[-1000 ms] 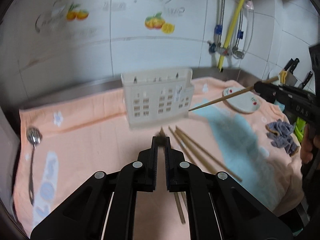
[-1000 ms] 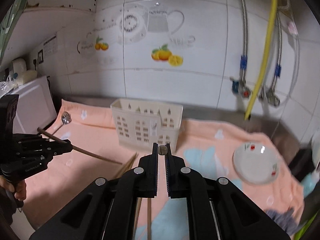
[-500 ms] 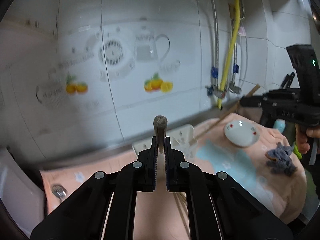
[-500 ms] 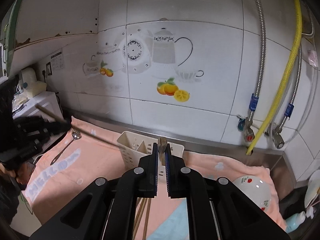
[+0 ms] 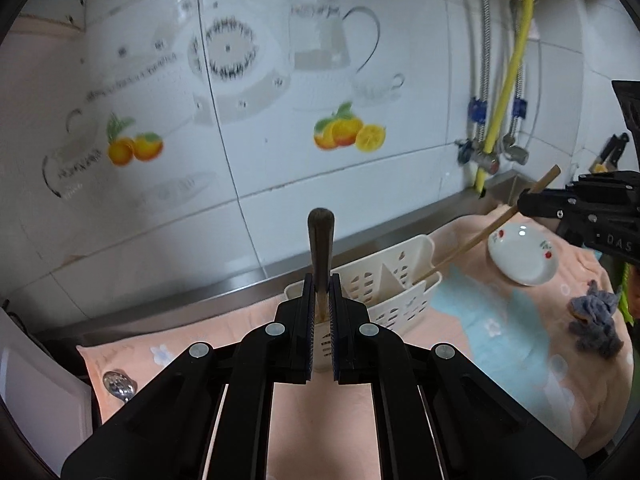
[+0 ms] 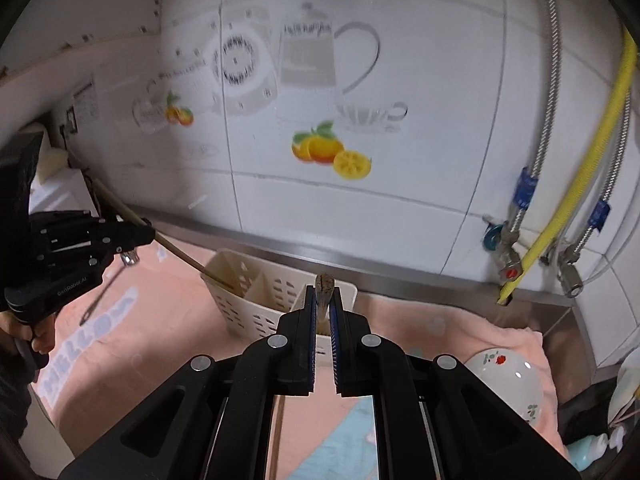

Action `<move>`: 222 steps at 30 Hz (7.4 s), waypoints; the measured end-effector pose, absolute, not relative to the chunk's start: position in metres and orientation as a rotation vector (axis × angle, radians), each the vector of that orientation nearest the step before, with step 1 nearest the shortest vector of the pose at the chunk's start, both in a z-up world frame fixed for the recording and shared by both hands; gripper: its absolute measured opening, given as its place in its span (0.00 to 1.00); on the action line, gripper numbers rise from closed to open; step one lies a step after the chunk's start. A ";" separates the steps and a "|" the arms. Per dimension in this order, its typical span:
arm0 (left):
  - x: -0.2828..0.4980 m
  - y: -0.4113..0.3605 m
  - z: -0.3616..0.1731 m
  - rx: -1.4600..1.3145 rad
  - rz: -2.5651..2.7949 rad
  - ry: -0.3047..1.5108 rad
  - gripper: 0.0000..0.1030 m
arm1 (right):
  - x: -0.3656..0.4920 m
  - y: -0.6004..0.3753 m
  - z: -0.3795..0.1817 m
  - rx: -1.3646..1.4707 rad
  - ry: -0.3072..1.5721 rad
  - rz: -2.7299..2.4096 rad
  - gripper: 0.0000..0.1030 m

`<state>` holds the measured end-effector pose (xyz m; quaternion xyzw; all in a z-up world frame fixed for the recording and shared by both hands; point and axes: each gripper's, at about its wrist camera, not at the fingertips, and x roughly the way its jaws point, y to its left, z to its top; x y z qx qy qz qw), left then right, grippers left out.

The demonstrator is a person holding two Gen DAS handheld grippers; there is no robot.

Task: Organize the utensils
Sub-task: 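Lift the chopstick into the white holder and open the left gripper while the right carries its chopstick, then lower the chopstick into the holder and open the right gripper, then move both grippers back down to the remaining chopsticks, then close the right gripper on a chopstick while the left gripper closes on another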

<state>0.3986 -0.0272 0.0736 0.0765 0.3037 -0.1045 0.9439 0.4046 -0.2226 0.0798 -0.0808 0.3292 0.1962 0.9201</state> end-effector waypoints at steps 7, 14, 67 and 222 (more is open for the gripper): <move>0.419 -0.029 0.052 0.104 -0.218 0.667 0.06 | 0.427 -0.215 0.053 -0.163 0.731 0.388 0.06; 0.415 -0.034 0.048 0.086 -0.227 0.642 0.10 | 0.433 -0.219 0.034 -0.145 0.748 0.375 0.07; 0.262 -0.018 -0.022 0.003 -0.259 0.621 0.55 | 0.245 -0.242 -0.052 -0.127 0.693 0.197 0.65; 0.278 -0.042 -0.154 -0.075 -0.279 0.914 0.11 | 0.259 -0.228 -0.157 -0.096 0.860 0.259 0.07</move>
